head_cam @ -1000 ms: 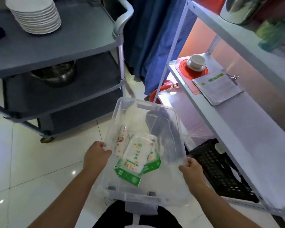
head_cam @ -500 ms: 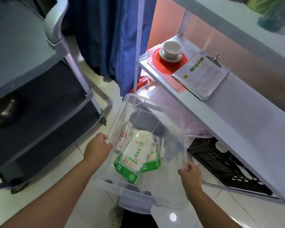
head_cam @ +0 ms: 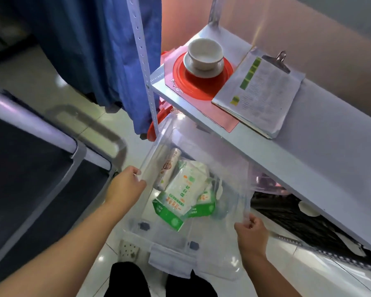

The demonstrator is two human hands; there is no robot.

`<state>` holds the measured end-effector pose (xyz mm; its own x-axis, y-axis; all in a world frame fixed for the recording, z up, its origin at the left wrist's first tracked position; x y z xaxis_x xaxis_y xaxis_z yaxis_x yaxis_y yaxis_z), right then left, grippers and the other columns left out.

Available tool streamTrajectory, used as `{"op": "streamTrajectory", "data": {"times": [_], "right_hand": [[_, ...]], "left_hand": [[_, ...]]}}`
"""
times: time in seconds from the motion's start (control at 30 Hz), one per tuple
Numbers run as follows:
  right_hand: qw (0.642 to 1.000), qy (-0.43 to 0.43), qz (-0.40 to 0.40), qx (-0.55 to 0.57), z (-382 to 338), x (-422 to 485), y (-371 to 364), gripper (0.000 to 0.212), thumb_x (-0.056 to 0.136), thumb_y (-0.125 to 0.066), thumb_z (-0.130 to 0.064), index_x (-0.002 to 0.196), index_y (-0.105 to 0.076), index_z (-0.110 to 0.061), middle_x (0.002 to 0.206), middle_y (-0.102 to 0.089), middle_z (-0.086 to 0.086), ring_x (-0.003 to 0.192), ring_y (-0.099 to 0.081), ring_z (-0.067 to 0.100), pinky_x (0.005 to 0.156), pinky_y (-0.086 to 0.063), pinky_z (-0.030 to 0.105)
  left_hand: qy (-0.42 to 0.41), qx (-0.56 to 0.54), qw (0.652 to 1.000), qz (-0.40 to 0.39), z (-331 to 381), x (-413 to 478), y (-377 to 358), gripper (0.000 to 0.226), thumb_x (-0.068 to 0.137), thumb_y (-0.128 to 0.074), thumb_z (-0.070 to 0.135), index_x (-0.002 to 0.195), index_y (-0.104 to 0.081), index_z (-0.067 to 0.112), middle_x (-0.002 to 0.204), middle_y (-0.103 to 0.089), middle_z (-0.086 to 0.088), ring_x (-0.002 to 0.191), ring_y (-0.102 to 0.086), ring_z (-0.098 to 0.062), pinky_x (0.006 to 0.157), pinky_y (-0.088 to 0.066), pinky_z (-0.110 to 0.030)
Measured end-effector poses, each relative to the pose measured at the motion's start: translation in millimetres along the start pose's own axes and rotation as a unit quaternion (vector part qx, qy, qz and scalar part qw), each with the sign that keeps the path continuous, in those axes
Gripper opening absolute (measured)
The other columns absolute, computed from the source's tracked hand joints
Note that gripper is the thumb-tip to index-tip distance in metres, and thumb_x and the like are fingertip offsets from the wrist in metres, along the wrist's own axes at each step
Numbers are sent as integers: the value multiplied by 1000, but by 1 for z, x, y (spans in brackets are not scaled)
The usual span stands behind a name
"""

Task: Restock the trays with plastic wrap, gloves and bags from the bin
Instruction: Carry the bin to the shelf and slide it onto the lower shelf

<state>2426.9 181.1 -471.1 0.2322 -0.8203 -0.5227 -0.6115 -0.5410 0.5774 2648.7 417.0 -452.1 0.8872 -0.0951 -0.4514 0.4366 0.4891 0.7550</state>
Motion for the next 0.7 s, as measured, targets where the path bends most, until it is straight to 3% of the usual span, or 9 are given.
{"op": "streamTrajectory", "data": {"times": [0.1, 0.23, 0.37, 0.5, 0.57, 0.63, 0.7], "right_hand": [[1000, 0, 27, 10, -3, 13, -22, 25, 71, -62, 1, 89, -57, -15, 74, -63, 4, 71, -59, 27, 71, -50, 41], [997, 5, 64, 46, -5, 31, -54, 26, 72, -62, 0, 85, -56, -22, 72, -62, -2, 63, -56, 19, 57, -45, 28], [993, 11, 97, 64, -9, 55, -86, 24, 75, -63, -4, 93, -58, -18, 73, -61, -4, 62, -54, 13, 52, -40, 23], [988, 19, 130, 83, -17, 87, -109, 26, 76, -63, -3, 101, -61, -11, 74, -59, -1, 62, -52, 14, 53, -40, 19], [986, 26, 142, 81, -23, 101, -116, 25, 75, -63, -3, 100, -62, -7, 69, -56, -5, 56, -49, 7, 48, -40, 11], [986, 24, 151, 71, -28, 114, -122, 24, 75, -63, -4, 99, -63, -5, 69, -56, -3, 55, -48, 6, 48, -40, 15], [985, 22, 159, 67, -32, 122, -127, 24, 75, -62, -5, 100, -62, -5, 70, -56, -1, 56, -49, 7, 51, -39, 19]], "left_hand": [[-26, 4, 1000, -6, 4, 36, -8, 15, 78, -58, 19, 93, -54, 18, 77, -59, 3, 75, -57, -25, 61, -39, -30], [-71, 5, 997, -10, 4, 84, -24, 17, 80, -57, 20, 96, -54, 20, 71, -53, 9, 73, -55, -25, 62, -37, -30], [-115, -36, 993, -7, 7, 124, -40, 25, 83, -53, 15, 108, -56, 17, 82, -58, -1, 69, -56, -28, 64, -43, -35], [-164, -78, 982, -49, 21, 160, -51, 38, 87, -49, 14, 124, -52, 22, 95, -60, -5, 57, -50, -13, 58, -37, -31], [-171, -76, 980, -62, 31, 177, -53, 44, 88, -48, 11, 131, -48, 21, 105, -63, -13, 69, -57, -20, 65, -42, -31], [-163, -79, 981, -72, 41, 189, -55, 47, 90, -48, 8, 136, -44, 19, 120, -60, -14, 99, -59, -30, 82, -41, -31], [-167, -76, 980, -79, 47, 199, -58, 46, 90, -47, 5, 135, -44, 16, 126, -58, -12, 109, -54, -29, 83, -37, -27]]}}
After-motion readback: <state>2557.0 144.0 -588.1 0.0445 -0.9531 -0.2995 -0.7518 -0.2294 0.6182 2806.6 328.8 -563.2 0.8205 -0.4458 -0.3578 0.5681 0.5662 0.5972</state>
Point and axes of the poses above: each hand's wrist, its own x-axis towards the middle knuckle, its own y-axis out of the back of the hand, z = x × y, the point moved 1 cm from there along x, towards the middle knuckle
